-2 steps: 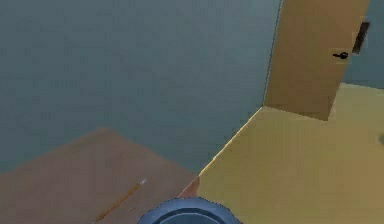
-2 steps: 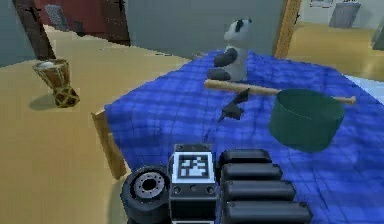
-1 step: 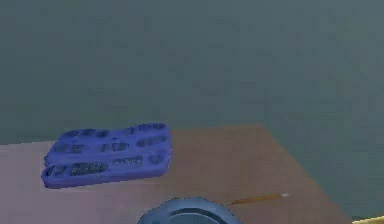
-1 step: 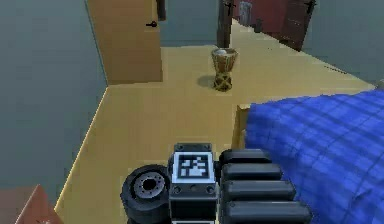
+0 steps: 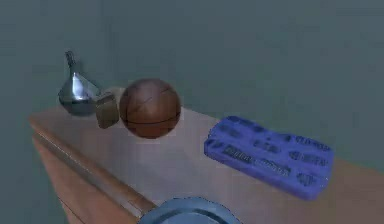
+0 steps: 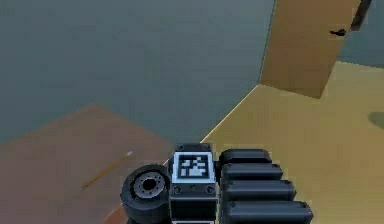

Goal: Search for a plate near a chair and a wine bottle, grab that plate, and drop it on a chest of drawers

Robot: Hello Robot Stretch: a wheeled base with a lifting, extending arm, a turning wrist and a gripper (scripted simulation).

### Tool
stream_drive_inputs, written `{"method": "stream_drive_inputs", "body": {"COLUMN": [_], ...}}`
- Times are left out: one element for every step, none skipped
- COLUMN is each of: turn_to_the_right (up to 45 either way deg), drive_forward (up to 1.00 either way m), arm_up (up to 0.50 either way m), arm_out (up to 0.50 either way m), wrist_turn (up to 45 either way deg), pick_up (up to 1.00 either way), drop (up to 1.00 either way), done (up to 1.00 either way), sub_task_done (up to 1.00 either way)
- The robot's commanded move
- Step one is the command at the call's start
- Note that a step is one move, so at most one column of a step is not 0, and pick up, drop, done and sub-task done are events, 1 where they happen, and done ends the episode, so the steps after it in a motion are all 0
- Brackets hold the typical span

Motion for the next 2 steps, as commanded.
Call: {"method": "stream_drive_inputs", "body": {"turn_to_the_right": [-45.0,0.0], "drive_forward": [0.00,0.00], "arm_up": [0.00,0.00], "arm_out": [0.00,0.30], "wrist_turn": [0.0,0.0], "pick_up": [0.00,0.00], "drop": [0.00,0.00], "done": [0.00,0.00], "sub_task_done": [0.00,0.00]}}
